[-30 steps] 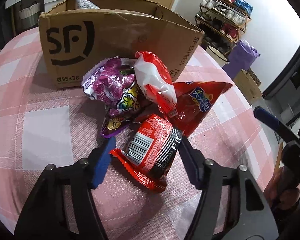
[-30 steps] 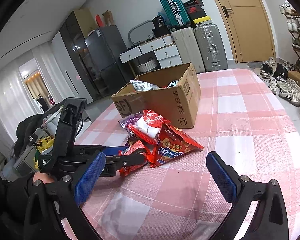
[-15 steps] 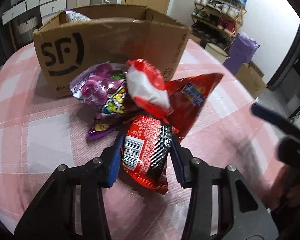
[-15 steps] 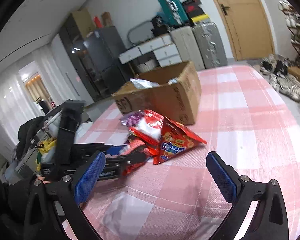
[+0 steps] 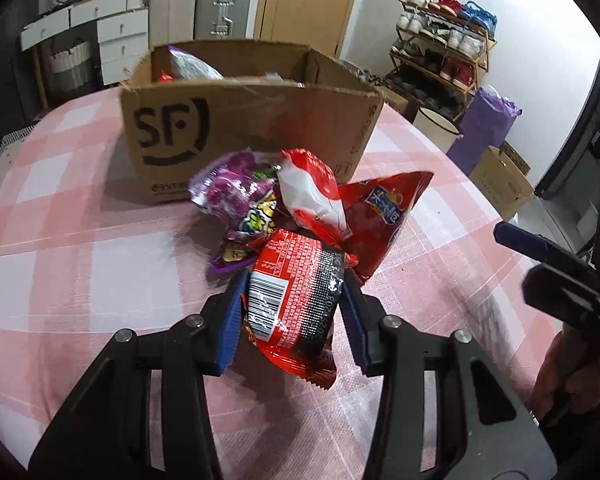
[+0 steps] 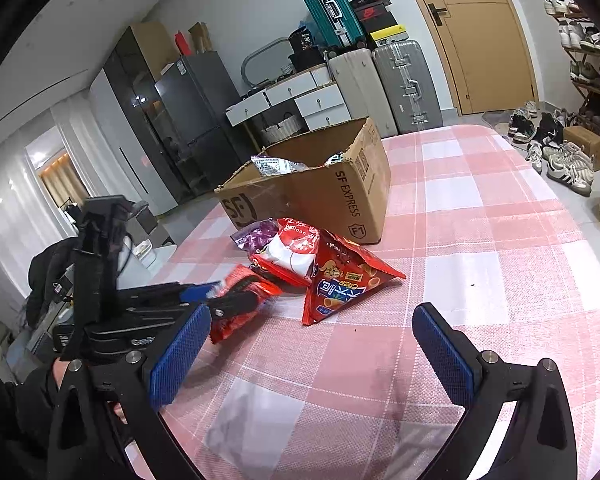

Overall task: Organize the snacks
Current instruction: 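Grasp the red cracker bag with the right tool while the left tool holds its pack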

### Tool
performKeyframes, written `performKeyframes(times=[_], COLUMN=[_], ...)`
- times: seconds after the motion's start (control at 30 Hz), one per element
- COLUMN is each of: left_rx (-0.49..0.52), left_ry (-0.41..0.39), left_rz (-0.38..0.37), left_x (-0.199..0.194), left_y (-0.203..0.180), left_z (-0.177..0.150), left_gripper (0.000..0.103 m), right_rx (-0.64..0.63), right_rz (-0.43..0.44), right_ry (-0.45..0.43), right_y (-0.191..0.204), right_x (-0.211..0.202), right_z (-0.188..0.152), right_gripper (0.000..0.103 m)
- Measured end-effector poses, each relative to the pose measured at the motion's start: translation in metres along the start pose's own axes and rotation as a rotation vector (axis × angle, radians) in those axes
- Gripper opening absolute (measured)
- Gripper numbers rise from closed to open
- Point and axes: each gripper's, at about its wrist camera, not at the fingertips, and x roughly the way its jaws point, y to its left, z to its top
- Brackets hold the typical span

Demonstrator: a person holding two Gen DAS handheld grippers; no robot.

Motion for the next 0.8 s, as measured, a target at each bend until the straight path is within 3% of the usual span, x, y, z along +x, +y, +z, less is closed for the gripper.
performKeyframes(times=[0.43, 0.8], left_rx=[-0.049, -0.080], left_ry=[-0.044, -0.082], left_rz=[0.007, 0.001], left_x=[-0.060, -0.099], left_y=[0.037, 0.053], left_z=[-0.010, -0.019], left_gripper=[0.042, 0.042], right_rx=[-0.044, -0.052], right_rz=[-0.030, -0.072], right_ry=[0.053, 0.150], right_y=[0.001, -0.016], right_x=[0.013, 0.061], right_z=[0.017, 0.030], right_gripper=[0.102, 0.102])
